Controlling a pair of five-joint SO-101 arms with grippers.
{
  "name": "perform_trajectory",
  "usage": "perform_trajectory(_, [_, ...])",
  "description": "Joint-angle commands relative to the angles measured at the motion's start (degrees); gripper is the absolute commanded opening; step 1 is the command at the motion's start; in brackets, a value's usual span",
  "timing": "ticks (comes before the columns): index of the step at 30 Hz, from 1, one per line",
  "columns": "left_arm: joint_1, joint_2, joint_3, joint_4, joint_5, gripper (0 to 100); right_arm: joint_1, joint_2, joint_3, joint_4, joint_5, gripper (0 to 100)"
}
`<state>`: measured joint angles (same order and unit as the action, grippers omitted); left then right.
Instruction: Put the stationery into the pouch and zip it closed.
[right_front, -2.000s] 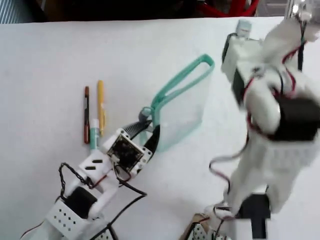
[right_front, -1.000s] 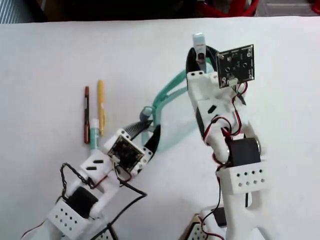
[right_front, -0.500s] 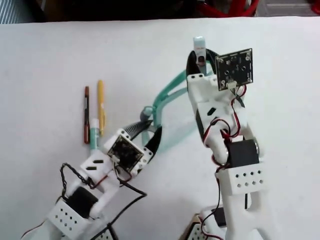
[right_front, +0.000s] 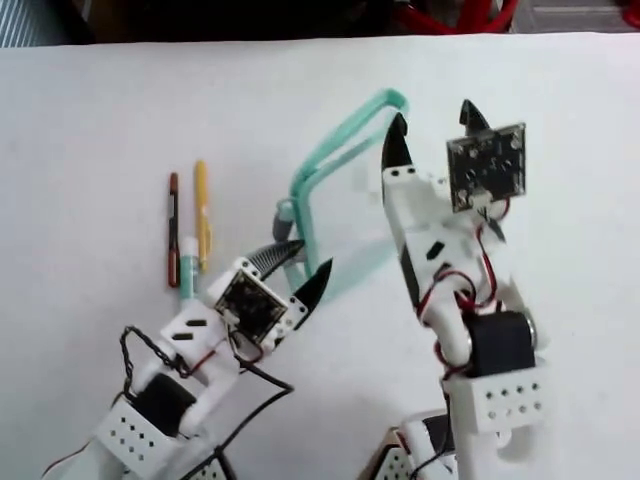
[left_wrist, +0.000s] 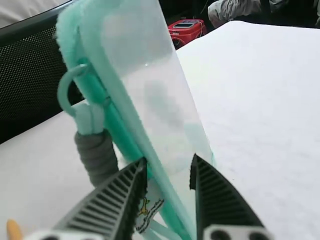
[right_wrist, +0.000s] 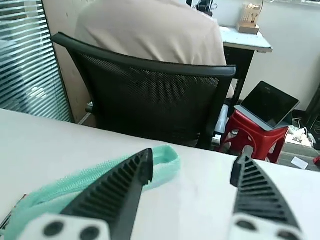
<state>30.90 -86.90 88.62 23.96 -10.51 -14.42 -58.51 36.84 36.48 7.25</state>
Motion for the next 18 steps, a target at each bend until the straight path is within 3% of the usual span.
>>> perform_trajectory(1, [-0.04,-0.66,-0.35,-1.32,0.7,15,0.48,-3.38,-0.53,1.63,0.7,24.7])
perform_trajectory(8, [0.13,-0.66,-0.35,-1.23,0.44,15,0.48,-3.91,-0.44,4.35,0.7,24.7])
perform_trajectory(12, [2.51,-0.66,-0.35,-0.88,0.09,9,0.92,-4.0,0.0,5.14,0.7,24.7])
perform_trajectory(18, [7.52,-0.75,1.41,-1.41,-8.26,3,2.95,-4.0,6.24,4.18,0.7,24.7])
